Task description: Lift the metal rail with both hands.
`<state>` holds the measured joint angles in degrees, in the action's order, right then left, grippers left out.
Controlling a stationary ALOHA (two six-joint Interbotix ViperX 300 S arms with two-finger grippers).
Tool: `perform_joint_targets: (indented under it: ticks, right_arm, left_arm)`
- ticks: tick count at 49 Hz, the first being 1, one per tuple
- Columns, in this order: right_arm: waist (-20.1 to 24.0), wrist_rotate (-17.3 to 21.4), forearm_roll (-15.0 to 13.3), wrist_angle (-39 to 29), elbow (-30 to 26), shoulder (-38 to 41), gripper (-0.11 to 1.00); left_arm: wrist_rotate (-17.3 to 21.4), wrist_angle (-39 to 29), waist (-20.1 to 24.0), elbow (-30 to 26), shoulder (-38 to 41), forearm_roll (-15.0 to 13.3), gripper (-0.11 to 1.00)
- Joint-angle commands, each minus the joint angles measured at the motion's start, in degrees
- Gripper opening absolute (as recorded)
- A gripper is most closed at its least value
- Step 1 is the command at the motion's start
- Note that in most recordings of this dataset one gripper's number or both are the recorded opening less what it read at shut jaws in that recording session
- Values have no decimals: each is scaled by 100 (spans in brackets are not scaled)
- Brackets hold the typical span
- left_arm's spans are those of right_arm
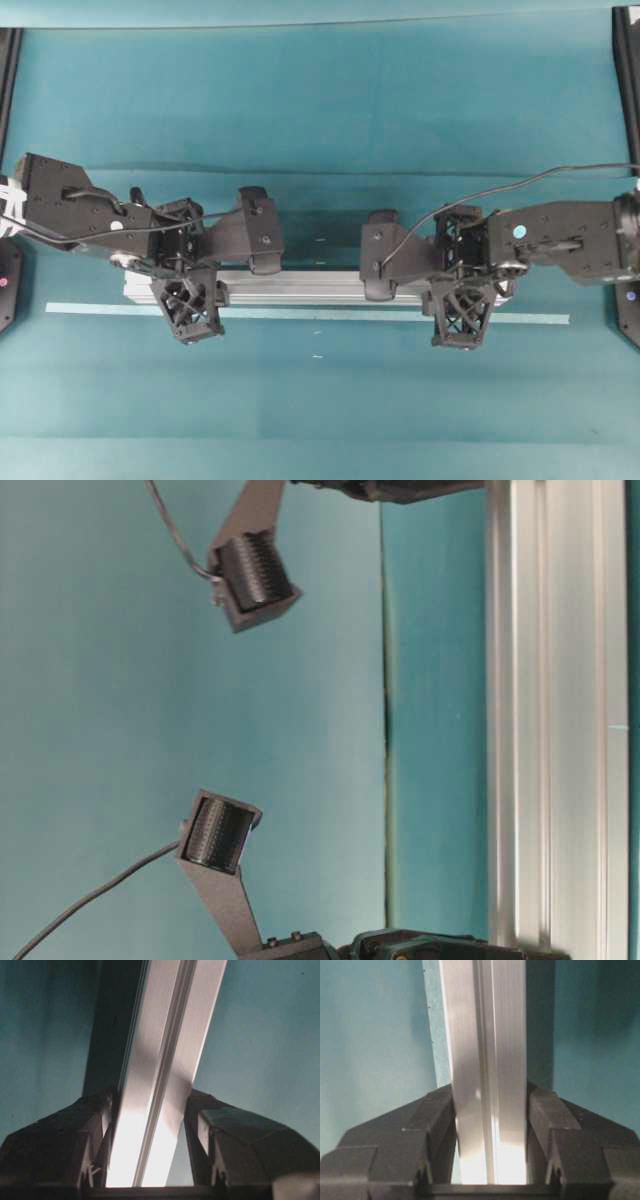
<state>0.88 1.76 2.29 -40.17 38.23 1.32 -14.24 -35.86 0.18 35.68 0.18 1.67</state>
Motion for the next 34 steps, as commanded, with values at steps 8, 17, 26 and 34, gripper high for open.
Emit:
perform_joint_targets:
  ticks: [8,17,26,34]
  right_arm:
    - [79,-9,53,123,0,18,39]
    - [70,-18,62,167,62,18,39]
    - [44,9,53,308,132,26,39]
    - [18,0,53,316,141,26,39]
  left_arm:
    - [-44,44,-18,-114,-26,9,37]
    - [-44,44,-62,-123,-18,9,37]
    - [-62,44,-70,-149,0,0,37]
    - [-53,35,-114,-246,44,9,37]
